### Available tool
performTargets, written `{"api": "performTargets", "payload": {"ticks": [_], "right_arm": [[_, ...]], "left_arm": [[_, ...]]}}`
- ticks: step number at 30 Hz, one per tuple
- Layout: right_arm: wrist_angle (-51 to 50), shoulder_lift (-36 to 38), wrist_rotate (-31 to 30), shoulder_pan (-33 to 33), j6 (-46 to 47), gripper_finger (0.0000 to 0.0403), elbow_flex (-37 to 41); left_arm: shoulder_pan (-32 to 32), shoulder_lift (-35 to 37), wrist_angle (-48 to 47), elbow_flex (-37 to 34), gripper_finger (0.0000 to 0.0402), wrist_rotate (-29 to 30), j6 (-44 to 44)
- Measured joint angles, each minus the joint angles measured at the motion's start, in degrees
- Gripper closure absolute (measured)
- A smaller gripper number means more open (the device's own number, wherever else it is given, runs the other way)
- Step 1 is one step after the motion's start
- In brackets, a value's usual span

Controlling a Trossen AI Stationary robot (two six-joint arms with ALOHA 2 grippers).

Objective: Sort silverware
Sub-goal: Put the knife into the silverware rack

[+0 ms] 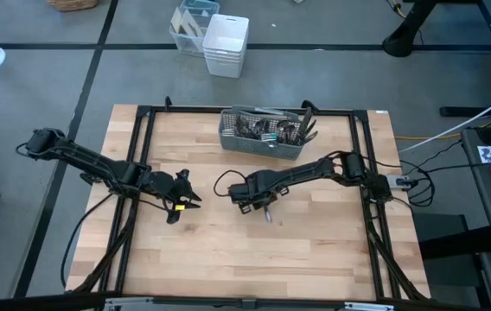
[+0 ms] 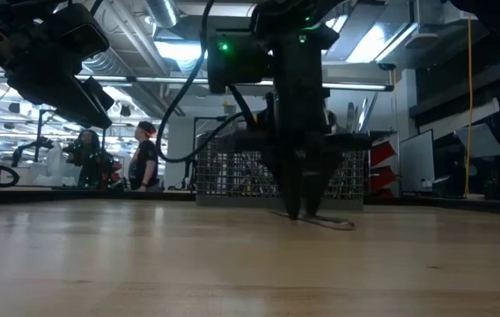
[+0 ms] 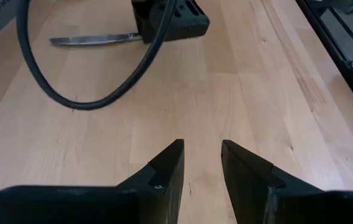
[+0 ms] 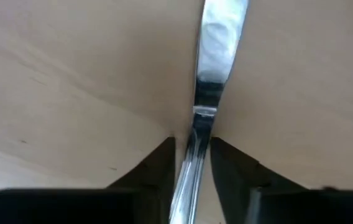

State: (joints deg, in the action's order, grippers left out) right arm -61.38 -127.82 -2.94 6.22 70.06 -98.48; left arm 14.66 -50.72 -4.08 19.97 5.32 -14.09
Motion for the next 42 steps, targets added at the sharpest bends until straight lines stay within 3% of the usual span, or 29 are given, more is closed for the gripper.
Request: {"api": "performTargets", "payload": {"ticks": [7, 19, 23, 35, 42], "right_arm": [[-0.2, 0.0, 1.4, -0.6, 0.0, 0.0251, 0.0], [0.1, -0.4, 0.2, -0.7, 0.0, 0.0247, 0.2], [0.1, -0.4, 0.5, -0.7, -0.7, 0.0263, 0.2], [1.9, -0.5, 2.5, -0.6, -1.9, 0.0361, 0.3], [2.4, -0.5, 2.5, -0.6, -3.0, 0.0368, 0.3]], "left_arm": [[0.0, 0.0, 0.0, 0.0, 0.0302, 0.0, 0.0], [0.0, 0.0, 0.0, 0.0, 0.0302, 0.0, 0.0], [0.0, 0.0, 0.0, 0.0, 0.0302, 0.0, 0.0], [0.0, 0.0, 0.0, 0.0, 0.0302, 0.0, 0.0], [0.0, 0.3, 0.0, 0.0, 0.0302, 0.0, 0.0]]}}
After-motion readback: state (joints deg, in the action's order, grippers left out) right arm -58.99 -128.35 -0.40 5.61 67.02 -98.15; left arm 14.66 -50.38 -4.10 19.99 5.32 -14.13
